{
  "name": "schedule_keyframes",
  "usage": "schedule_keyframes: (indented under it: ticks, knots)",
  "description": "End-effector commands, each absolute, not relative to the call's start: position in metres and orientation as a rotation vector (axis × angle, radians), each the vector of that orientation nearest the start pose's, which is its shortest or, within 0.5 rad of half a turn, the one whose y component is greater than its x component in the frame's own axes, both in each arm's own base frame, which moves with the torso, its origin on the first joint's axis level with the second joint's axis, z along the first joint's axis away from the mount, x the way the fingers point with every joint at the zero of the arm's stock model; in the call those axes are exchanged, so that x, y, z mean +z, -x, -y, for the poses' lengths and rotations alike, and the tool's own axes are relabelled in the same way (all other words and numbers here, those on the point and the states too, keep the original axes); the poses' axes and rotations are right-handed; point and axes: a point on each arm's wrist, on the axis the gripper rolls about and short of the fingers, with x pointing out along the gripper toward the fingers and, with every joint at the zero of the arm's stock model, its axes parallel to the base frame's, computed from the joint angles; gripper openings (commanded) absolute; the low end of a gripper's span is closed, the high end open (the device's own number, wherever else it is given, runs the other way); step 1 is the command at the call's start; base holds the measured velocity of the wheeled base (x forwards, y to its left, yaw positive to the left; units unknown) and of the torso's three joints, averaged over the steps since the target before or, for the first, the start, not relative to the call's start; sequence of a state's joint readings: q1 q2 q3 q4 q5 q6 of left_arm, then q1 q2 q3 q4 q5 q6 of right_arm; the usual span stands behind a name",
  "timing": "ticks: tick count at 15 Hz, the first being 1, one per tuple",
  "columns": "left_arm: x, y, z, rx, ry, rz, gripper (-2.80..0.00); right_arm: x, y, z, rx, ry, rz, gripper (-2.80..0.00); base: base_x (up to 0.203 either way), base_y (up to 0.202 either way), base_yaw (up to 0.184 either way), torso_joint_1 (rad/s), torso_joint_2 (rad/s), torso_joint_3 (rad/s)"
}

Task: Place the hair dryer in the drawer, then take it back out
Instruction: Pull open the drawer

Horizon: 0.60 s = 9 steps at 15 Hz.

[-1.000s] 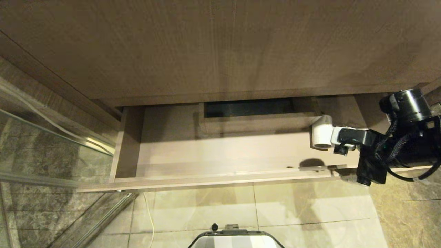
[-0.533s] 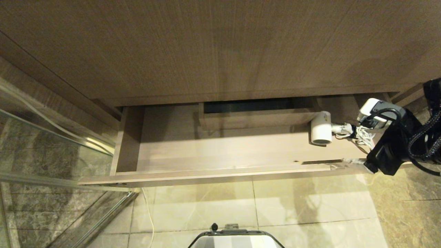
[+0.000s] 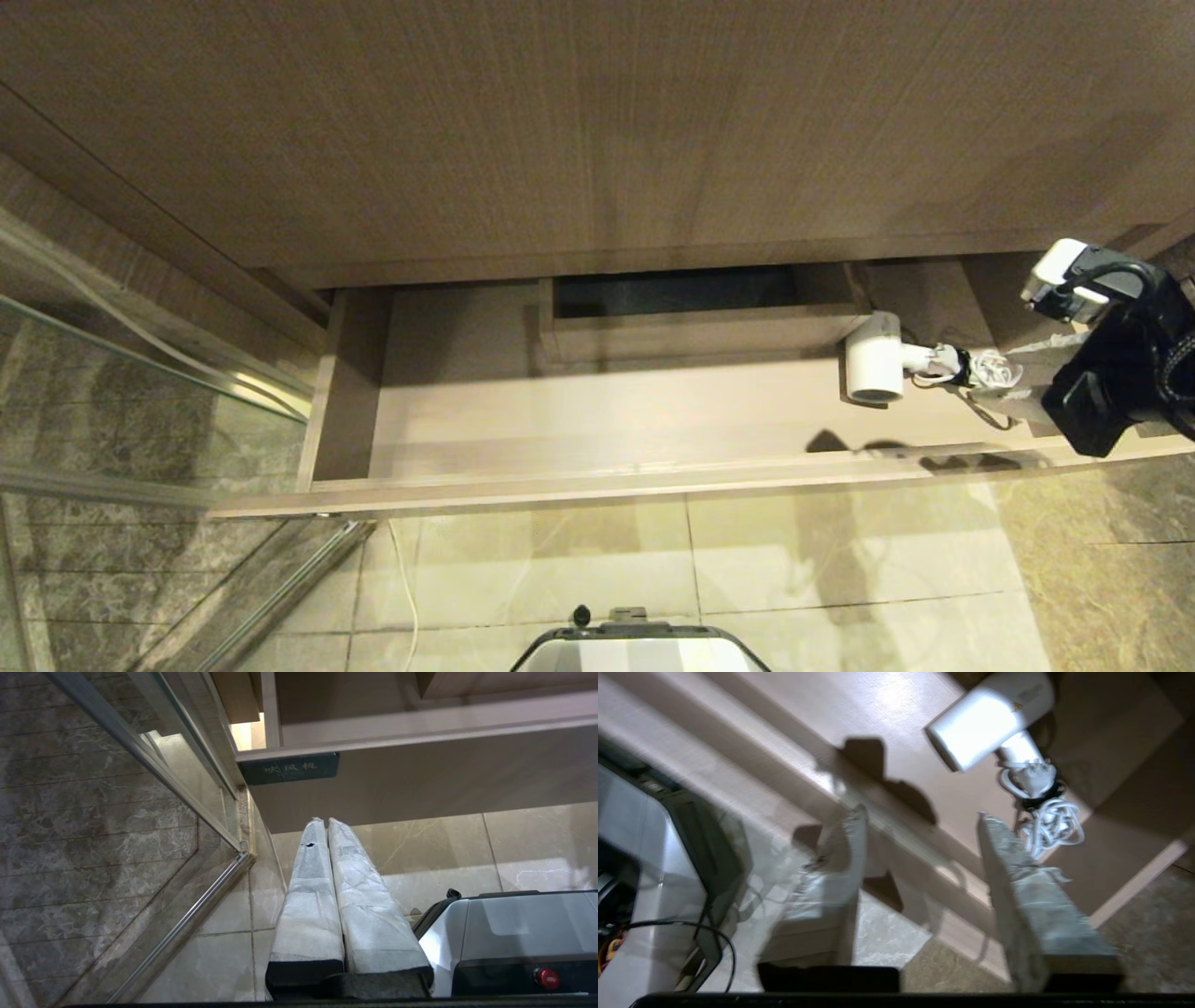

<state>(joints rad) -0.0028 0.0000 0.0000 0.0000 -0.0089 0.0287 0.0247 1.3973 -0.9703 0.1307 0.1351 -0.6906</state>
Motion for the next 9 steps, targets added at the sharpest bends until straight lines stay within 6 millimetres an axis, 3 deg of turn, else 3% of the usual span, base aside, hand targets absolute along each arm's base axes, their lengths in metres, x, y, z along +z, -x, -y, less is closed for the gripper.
schedule_keyframes:
  ticks: [1, 5, 7, 9]
  knots:
    - [0.075, 0.023, 0.0, -0.012, -0.029, -0.001, -2.8, 0.245, -0.245, -0.001, 0.307, 0.637, -0.47, -2.8, 0.0, 0.0, 0.0, 0.0, 0.0, 0.0]
    - [0.075, 0.023, 0.0, -0.011, -0.029, -0.001, -2.8, 0.267, -0.286, 0.011, 0.241, 0.633, -0.412, -2.8, 0.0, 0.0, 0.0, 0.0, 0.0, 0.0]
    - [0.075, 0.023, 0.0, -0.011, -0.029, -0.001, -2.8, 0.265, -0.301, 0.02, 0.216, 0.625, -0.428, -2.8, 0.0, 0.0, 0.0, 0.0, 0.0, 0.0]
    - [0.075, 0.023, 0.0, -0.011, -0.029, -0.001, -2.8, 0.257, -0.303, 0.026, 0.213, 0.62, -0.464, -2.8, 0.0, 0.0, 0.0, 0.0, 0.0, 0.0]
